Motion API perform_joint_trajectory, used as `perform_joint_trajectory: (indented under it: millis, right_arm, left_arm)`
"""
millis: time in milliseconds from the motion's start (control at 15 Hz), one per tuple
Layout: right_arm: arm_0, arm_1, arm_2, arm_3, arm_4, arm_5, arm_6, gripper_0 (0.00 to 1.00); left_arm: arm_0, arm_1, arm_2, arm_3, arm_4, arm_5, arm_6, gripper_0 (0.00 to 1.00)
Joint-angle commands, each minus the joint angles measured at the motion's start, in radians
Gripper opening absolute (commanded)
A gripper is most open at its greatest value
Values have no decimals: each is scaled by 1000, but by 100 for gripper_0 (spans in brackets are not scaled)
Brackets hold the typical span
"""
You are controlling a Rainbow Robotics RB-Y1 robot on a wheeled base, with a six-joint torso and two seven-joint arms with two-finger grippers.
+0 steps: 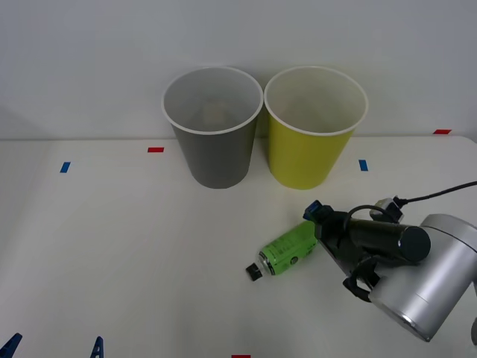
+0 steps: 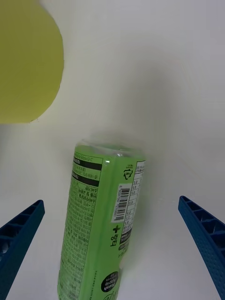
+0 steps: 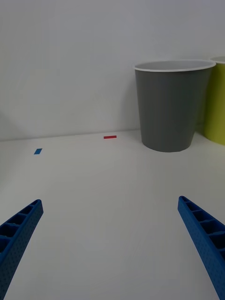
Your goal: Put cans in the gray bin and PET bottles in the light green bin.
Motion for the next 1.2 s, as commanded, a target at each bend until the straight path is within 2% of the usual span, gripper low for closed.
perform_joint_trajectory:
  millis: [67,200,533,733,1133,1200]
  right_arm:
    - [-51,2,1,51,-66,0,-25,100]
    - [-94,2,11,101,-127,0,-28,100]
    - [-174,-4,84,207,-135,-36,-51,100]
    - [-200,-2,109,247,-192,-48,-64,100]
    - [-231,2,152,281,-190,-60,-78,100]
    - [-232,-5,150,279,-189,-60,-73,98]
  left_arm:
    - [0,0,0,0,0,0,0,100]
    - [0,0,0,0,0,0,0,100]
    - [0,0,0,0,0,0,0,100]
    - [0,0,0,0,0,0,0,100]
    - [0,0,0,0,0,0,0,100]
    - [0,0,0,0,0,0,0,100]
